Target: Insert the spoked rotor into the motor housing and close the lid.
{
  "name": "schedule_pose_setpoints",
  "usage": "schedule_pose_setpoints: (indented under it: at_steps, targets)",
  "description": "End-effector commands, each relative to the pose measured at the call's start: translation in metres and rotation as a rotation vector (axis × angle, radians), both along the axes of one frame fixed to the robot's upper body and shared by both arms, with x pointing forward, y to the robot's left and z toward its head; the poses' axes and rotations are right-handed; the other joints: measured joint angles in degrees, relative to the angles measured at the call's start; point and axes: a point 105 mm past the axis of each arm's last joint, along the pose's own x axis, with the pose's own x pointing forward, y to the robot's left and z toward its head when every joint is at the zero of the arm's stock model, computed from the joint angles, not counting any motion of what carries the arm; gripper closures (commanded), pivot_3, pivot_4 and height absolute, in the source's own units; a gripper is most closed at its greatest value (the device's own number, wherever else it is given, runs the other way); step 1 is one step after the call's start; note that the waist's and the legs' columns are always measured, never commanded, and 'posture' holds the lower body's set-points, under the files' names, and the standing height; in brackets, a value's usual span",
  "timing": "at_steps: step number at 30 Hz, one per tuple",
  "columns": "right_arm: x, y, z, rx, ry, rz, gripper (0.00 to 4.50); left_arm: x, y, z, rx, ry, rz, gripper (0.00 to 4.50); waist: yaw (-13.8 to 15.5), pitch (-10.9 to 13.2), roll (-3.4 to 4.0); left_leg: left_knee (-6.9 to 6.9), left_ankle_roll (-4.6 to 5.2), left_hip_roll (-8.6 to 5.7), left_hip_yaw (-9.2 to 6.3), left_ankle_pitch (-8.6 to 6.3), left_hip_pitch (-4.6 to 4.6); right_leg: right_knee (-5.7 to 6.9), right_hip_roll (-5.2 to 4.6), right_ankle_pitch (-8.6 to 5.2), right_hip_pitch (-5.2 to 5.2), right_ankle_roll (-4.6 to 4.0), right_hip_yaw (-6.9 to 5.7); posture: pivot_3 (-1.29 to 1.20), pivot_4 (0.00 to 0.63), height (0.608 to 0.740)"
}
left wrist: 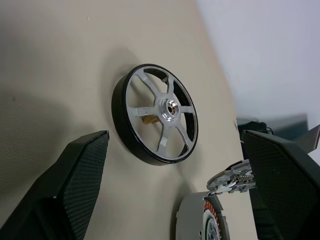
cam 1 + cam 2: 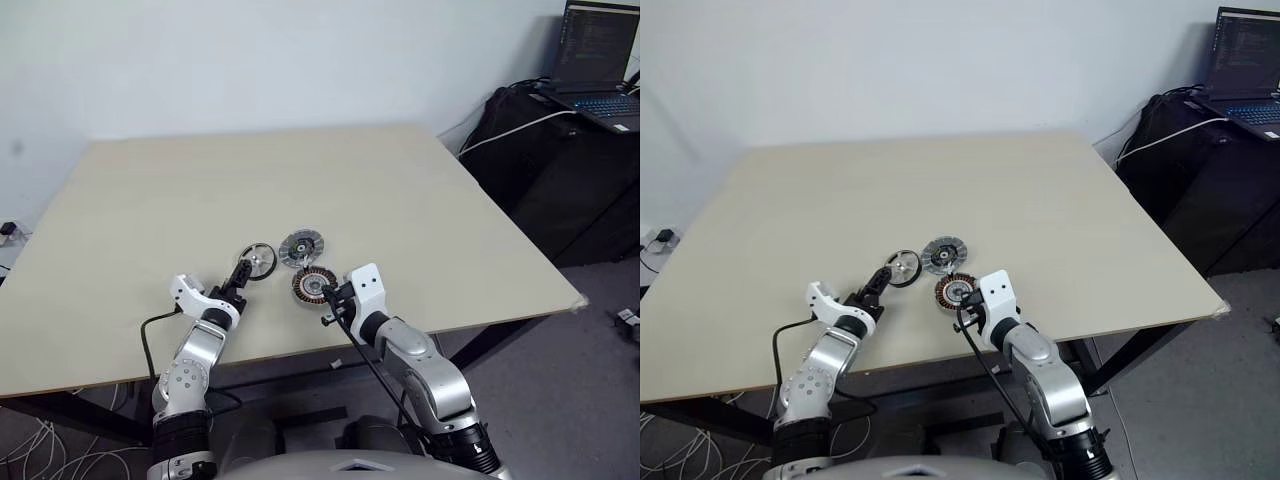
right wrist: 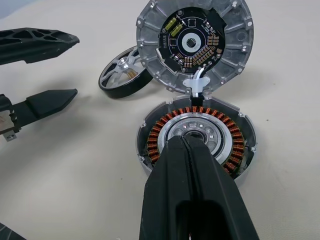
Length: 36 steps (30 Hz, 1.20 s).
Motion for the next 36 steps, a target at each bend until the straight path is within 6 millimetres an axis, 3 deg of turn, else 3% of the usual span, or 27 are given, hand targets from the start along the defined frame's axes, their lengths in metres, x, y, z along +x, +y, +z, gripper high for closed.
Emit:
schedule_pose_setpoints:
  at_steps: [1, 19, 36]
  targets:
    - [0.004, 0.003, 0.014, 0.032, -0.047, 0.0, 4.48, 0.008, -0.014, 0.02, -0.016, -0.062, -0.011, 0.0, 0.0, 0.0, 0.0, 0.0, 0.0, 0.0, 0.0, 0.0, 0.0, 0.0, 0.0, 0.0, 0.0, 0.0, 0.0, 0.0, 0.0, 0.74]
    - [0.006, 0.0, 0.014, 0.029, -0.048, -0.018, 4.48, 0.032, -0.033, 0.029, -0.031, -0.054, -0.052, 0.0, 0.01, 0.01, -0.02, 0.0, -0.01, -0.03, -0.01, 0.01, 0.0, -0.02, 0.01, 0.0, 0.02, 0.0, -0.01, 0.0, 0.0, 0.74]
    - [0.007, 0.001, 0.014, 0.025, -0.048, -0.014, 4.48, 0.036, -0.041, 0.023, -0.022, -0.019, -0.057, 0.0, 0.02, 0.02, -0.02, 0.0, -0.04, -0.03, -0.02, 0.02, -0.01, -0.03, 0.03, 0.0, 0.03, 0.01, -0.01, 0.0, 0.0, 0.74]
